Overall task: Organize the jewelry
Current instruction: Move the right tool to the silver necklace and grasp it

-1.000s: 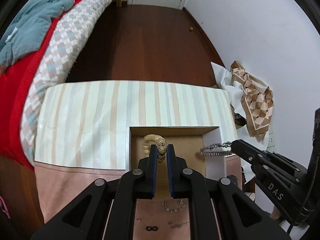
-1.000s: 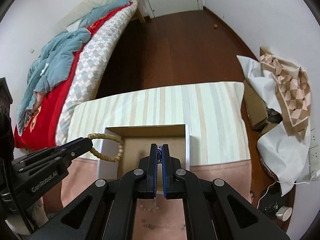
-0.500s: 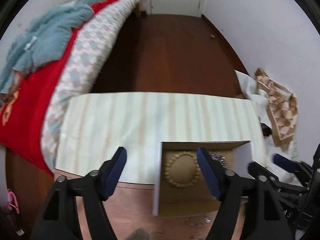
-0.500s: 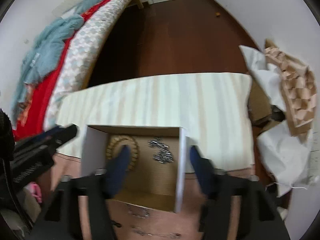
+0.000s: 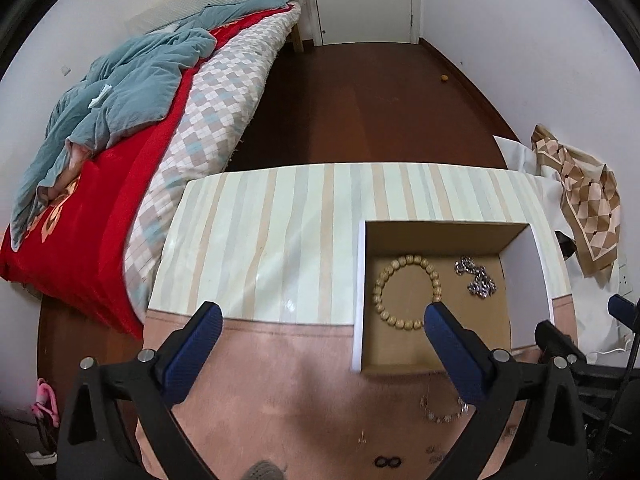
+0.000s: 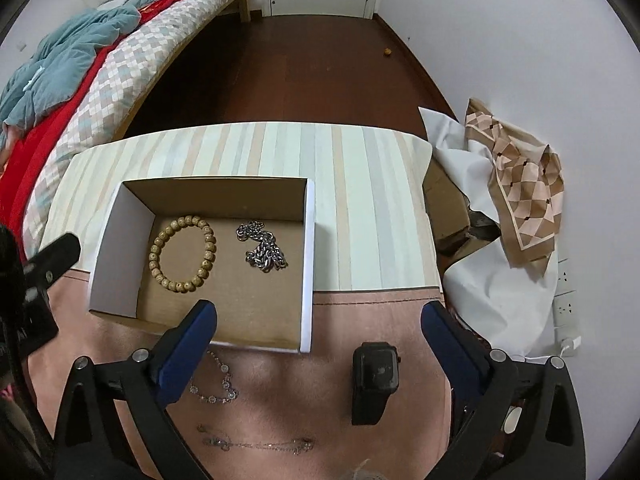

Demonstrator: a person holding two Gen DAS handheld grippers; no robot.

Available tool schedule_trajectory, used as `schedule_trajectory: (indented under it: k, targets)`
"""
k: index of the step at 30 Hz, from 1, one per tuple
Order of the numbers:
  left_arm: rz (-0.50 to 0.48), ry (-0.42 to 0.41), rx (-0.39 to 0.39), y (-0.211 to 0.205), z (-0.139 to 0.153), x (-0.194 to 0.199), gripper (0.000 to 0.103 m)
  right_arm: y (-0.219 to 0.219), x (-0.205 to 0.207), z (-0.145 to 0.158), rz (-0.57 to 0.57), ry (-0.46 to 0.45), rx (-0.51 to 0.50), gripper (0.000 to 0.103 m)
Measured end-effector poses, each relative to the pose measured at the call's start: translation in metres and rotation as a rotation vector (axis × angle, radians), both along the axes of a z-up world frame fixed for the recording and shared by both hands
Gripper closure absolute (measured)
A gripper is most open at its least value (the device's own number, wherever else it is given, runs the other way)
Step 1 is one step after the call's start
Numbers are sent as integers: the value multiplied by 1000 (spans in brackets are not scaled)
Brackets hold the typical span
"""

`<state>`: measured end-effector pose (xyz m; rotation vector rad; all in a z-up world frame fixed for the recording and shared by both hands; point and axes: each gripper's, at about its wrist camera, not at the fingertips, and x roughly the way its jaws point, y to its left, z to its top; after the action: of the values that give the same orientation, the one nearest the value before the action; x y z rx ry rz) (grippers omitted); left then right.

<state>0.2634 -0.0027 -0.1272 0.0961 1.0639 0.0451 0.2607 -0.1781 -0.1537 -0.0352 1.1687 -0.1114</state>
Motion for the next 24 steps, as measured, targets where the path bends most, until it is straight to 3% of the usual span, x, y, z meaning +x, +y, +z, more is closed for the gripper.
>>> schedule_trajectory:
  k: [5,12,24]
  targets:
    - [11,-46,-17,5,15,-21,0,1,-14,15,-4,-26,10,0]
    - [55,-143,23,11,47,-57,0,3,-47,51,-16,-113,9,0]
    - [68,-255,-22,22,90,-115,0,14,-103,105,-1,-224,2,0]
